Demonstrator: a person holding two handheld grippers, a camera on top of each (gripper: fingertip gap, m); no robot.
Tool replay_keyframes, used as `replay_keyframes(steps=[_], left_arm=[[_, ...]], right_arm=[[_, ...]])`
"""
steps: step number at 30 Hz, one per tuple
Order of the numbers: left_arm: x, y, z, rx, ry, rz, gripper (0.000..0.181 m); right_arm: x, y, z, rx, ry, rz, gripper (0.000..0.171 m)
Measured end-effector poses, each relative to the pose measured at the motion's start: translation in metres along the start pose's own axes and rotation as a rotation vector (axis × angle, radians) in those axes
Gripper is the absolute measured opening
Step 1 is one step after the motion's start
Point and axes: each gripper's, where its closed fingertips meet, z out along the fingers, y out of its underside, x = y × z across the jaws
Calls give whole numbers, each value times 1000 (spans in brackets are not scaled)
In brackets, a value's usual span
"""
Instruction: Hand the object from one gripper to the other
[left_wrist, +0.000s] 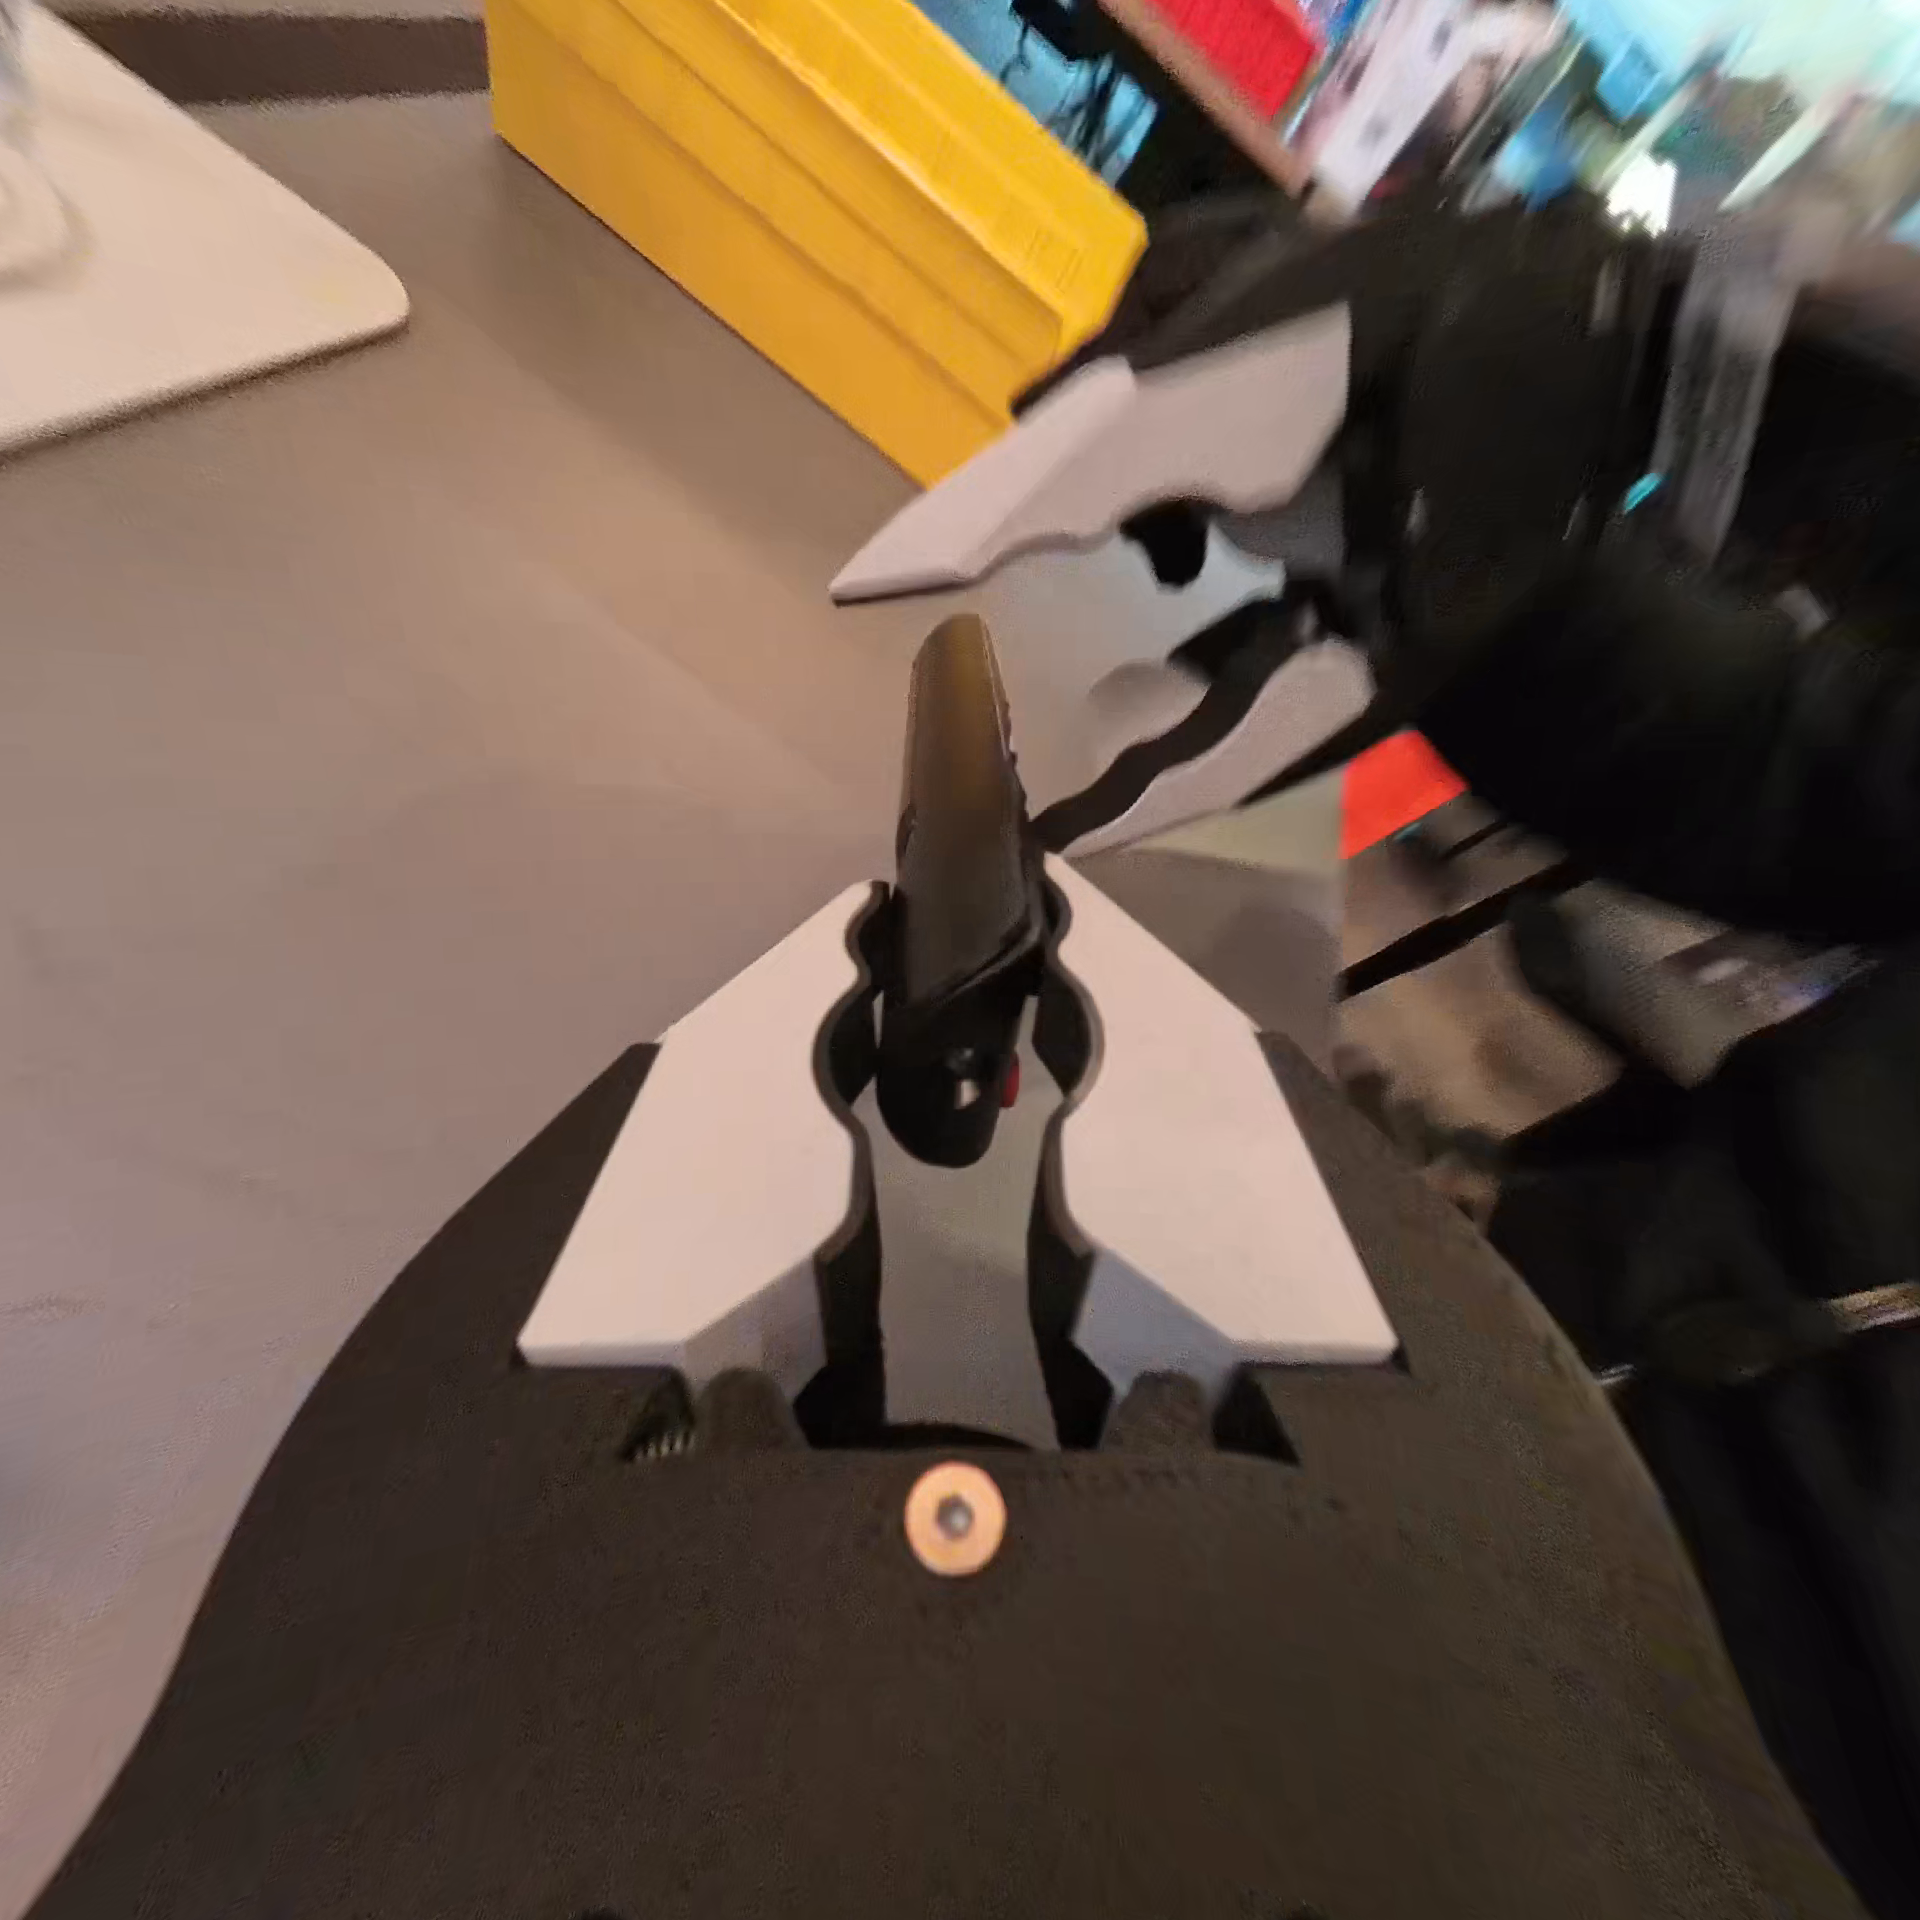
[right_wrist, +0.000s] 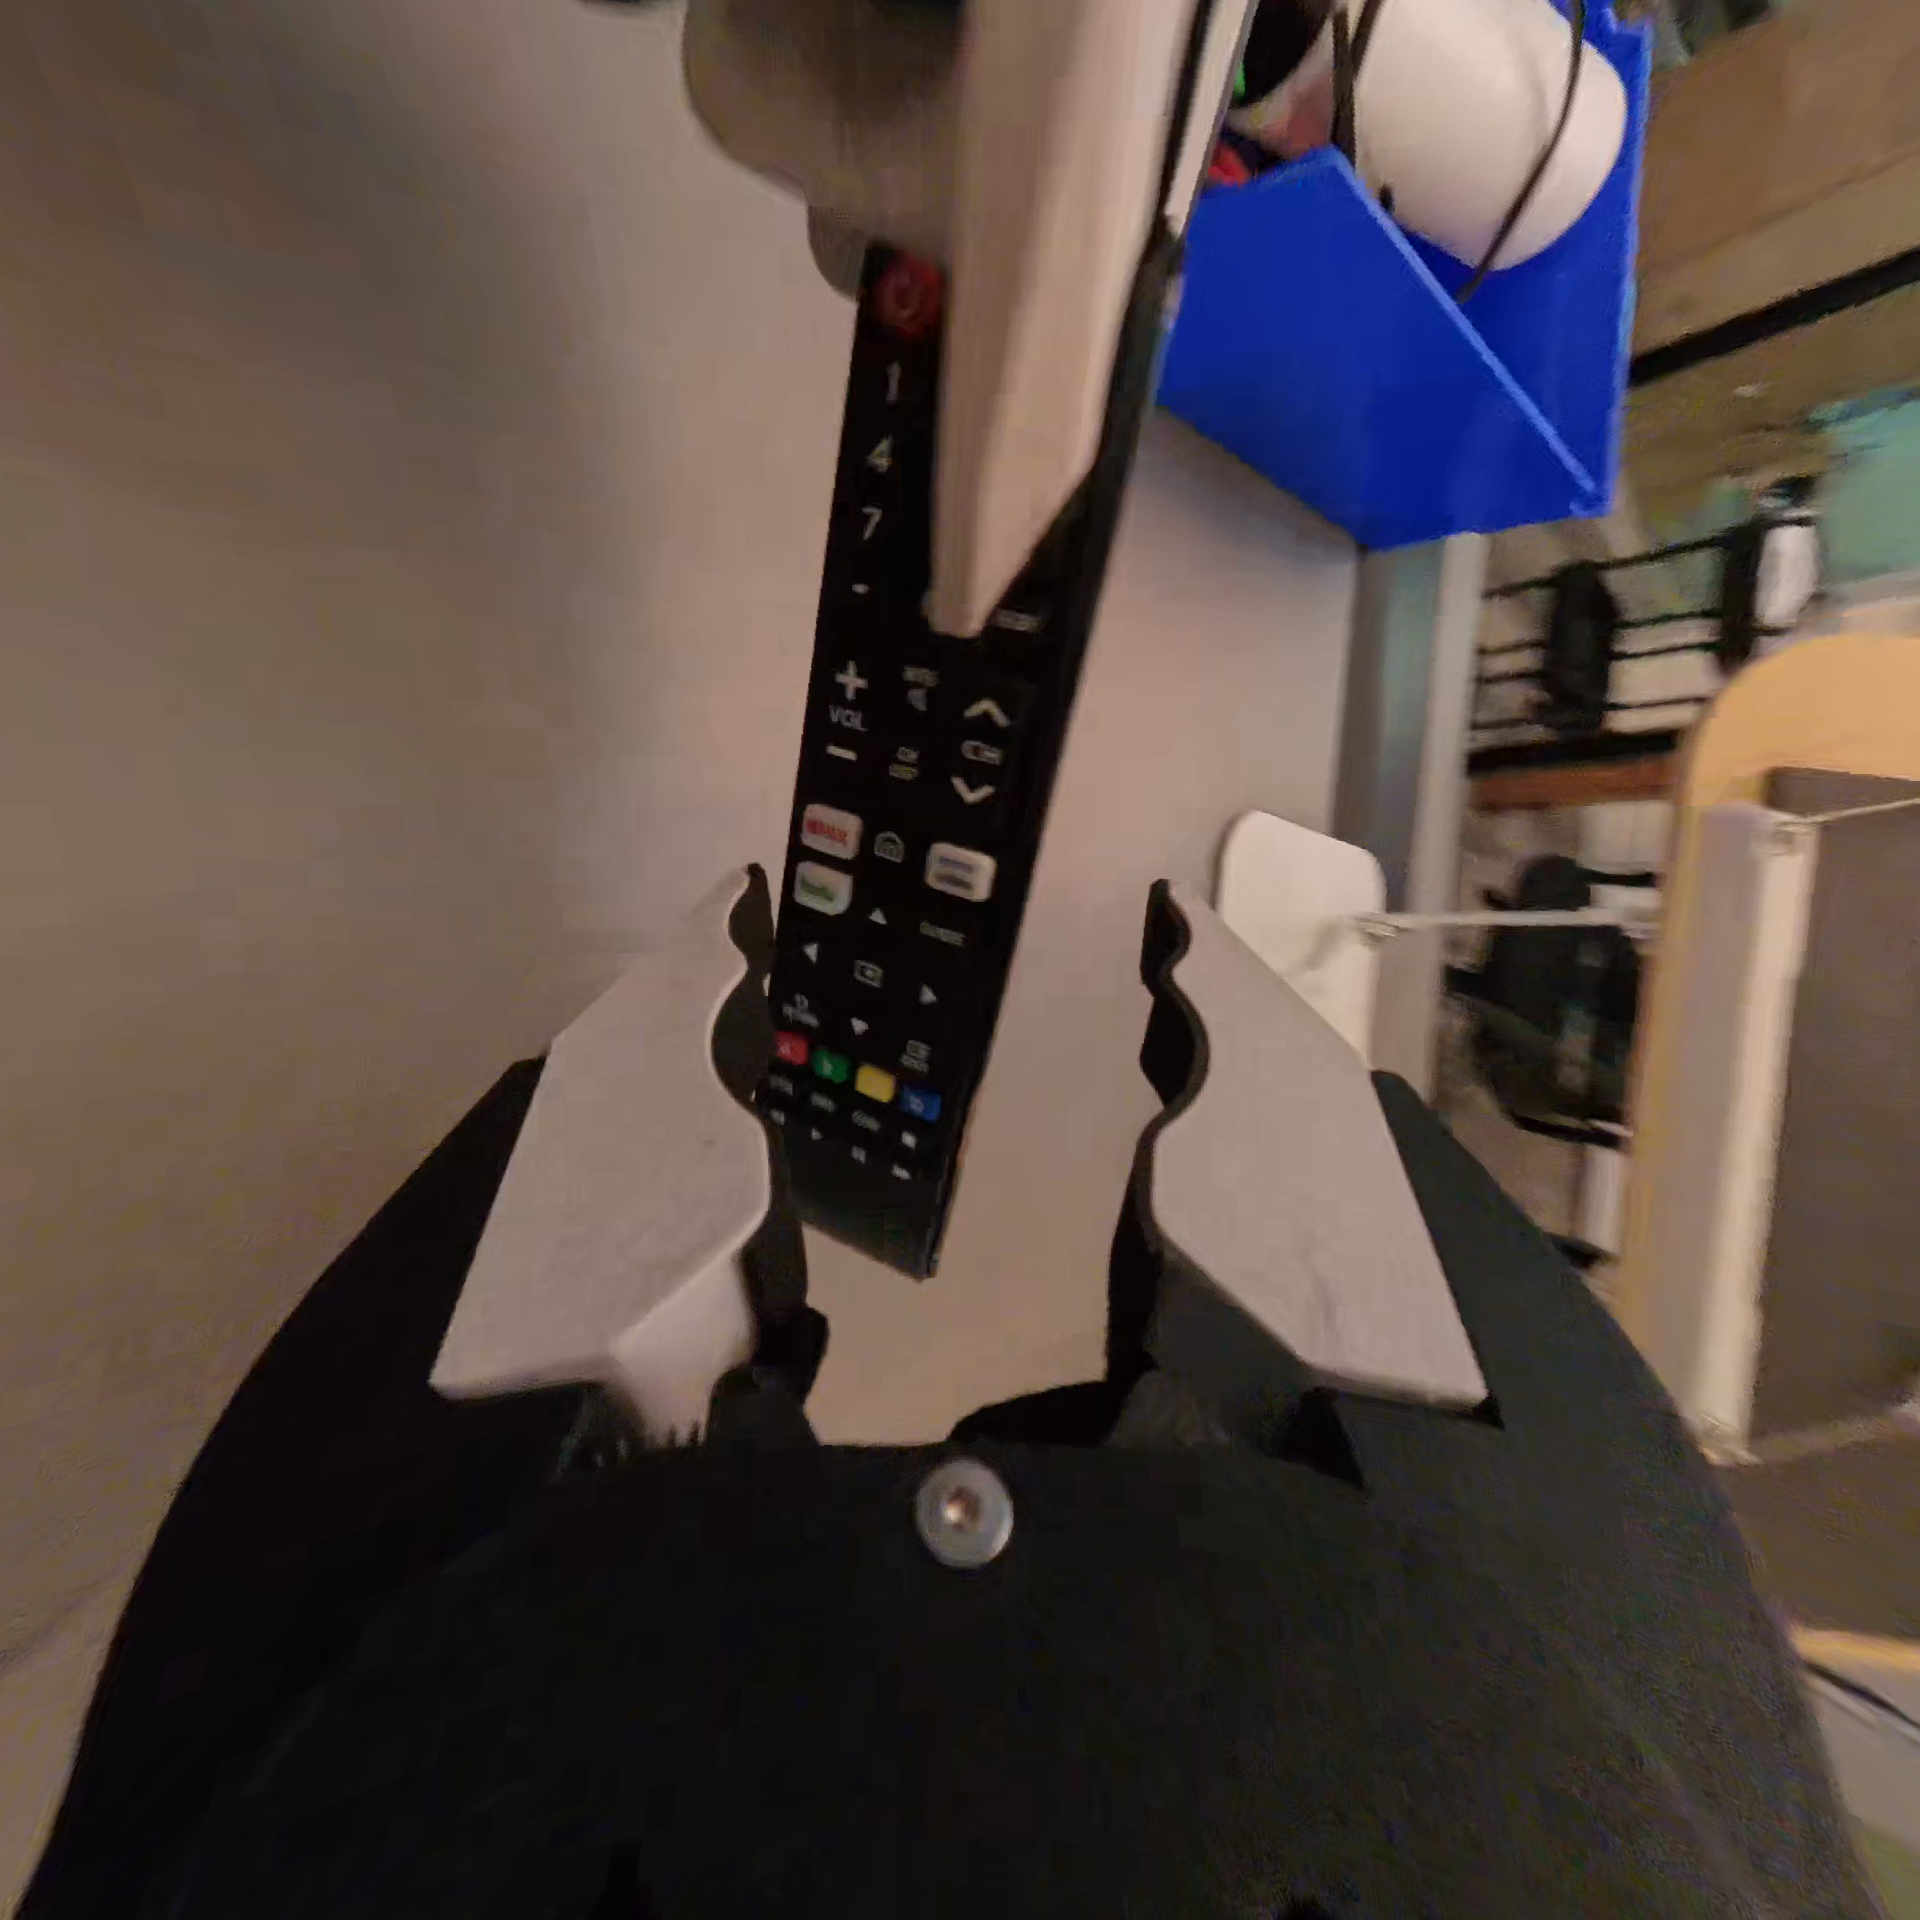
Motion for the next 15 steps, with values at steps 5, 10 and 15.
replay_keyframes(steps=[5, 10, 15], left_arm=[[9, -9, -1, 110, 187, -311, 24], [13, -5, 2, 96, 181, -276, 24], [25, -52, -19, 306, 186, -110, 62]], right_arm=[[2, 9, 8, -146, 184, -115, 57], [-5, 7, 8, -58, 103, 88, 48], [9, 0, -8, 192, -2, 508, 48]])
